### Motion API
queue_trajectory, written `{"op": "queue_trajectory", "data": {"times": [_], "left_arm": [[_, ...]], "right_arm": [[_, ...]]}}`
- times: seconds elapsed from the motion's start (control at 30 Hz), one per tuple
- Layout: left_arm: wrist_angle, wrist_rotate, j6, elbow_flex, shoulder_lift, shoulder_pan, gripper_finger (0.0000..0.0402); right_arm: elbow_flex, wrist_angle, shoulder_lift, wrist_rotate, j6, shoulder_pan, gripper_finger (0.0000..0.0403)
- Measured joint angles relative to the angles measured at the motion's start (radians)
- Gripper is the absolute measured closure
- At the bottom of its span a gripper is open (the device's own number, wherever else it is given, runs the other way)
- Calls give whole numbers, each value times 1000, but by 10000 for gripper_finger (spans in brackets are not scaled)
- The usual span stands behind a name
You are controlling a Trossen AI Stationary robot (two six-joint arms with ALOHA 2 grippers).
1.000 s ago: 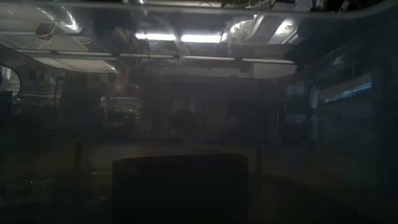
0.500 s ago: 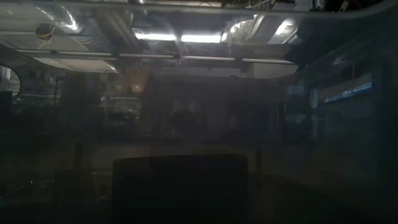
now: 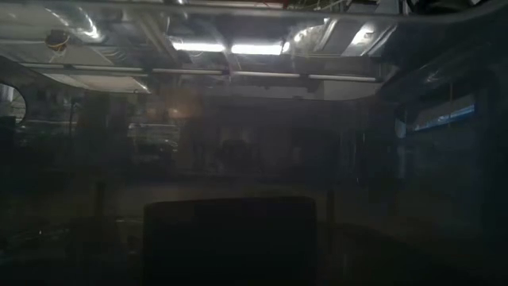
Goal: Pick and place rubber bands into bin
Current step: Put the red rubber band into the black bin
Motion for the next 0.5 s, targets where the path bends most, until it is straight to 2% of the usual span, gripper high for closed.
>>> {"op": "queue_trajectory", "data": {"times": [0.27,0.37,0.5], "left_arm": [[-38,157,-152,1,146,-34,400],[-52,212,-172,1,194,-33,400],[-61,236,-172,1,251,-29,400]], "right_arm": [[0,7,0,-11,-35,0,391],[0,7,0,-11,-37,0,391],[0,13,0,-11,-56,0,391]]}}
